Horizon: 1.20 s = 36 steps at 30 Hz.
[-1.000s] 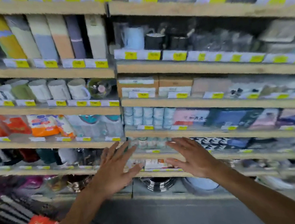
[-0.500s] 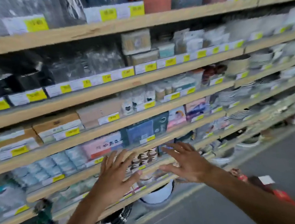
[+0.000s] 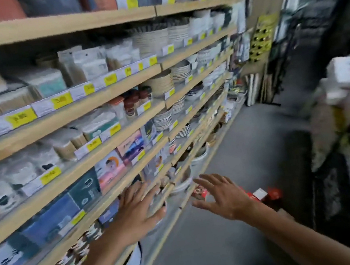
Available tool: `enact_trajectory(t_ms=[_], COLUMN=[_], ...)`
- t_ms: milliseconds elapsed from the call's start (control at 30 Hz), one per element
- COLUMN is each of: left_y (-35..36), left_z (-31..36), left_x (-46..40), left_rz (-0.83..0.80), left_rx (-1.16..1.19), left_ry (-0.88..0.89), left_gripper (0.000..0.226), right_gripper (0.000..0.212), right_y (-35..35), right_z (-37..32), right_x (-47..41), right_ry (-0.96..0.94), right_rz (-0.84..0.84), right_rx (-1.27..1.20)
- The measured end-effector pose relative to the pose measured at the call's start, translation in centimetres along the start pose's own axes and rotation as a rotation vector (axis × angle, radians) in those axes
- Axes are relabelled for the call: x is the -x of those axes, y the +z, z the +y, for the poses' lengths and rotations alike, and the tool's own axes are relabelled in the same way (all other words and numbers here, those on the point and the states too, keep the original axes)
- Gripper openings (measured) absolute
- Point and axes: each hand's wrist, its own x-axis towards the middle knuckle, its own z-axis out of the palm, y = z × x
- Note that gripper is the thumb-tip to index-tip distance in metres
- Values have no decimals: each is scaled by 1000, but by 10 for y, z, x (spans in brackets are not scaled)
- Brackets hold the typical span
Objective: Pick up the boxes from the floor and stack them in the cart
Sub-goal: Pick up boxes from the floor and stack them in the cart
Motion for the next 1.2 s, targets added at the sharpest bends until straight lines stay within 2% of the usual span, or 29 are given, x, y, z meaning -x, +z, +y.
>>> enact_trajectory(t_ms=[100, 200, 300, 433, 500, 600, 767, 1067, 1200], left_y=[4, 1, -3, 8, 21, 43, 81, 145, 161], left_z=[7, 11, 17, 24, 35, 65, 121, 216, 253], left_x=[-45, -84, -122, -169, -193, -221, -274, -392, -433], left_rz=[-27, -58, -86, -142, -162, -199, -248, -313, -323], left_rx=[30, 42, 85, 153, 160, 142, 70, -15, 21], left_ry=[126, 208, 294, 402, 467, 554, 690, 704, 680], left_gripper=[102, 113, 124, 123, 118, 107, 108, 106, 92], right_gripper=[93, 105, 106, 114, 110, 90, 90, 94, 95], right_y=[-6, -10, -14, -19, -18, -12, -8, -10, -18], right_z=[22, 40, 56, 71, 78, 98, 151, 299, 366], right_x=[6, 8, 10, 23, 34, 55, 78, 83, 78], right_ry=[130, 259, 384, 504, 557, 667, 792, 851, 835], right_rz=[14, 11, 43, 88, 83, 80, 102, 103, 78], right_rx=[30, 39, 46, 64, 84, 43, 21, -93, -107])
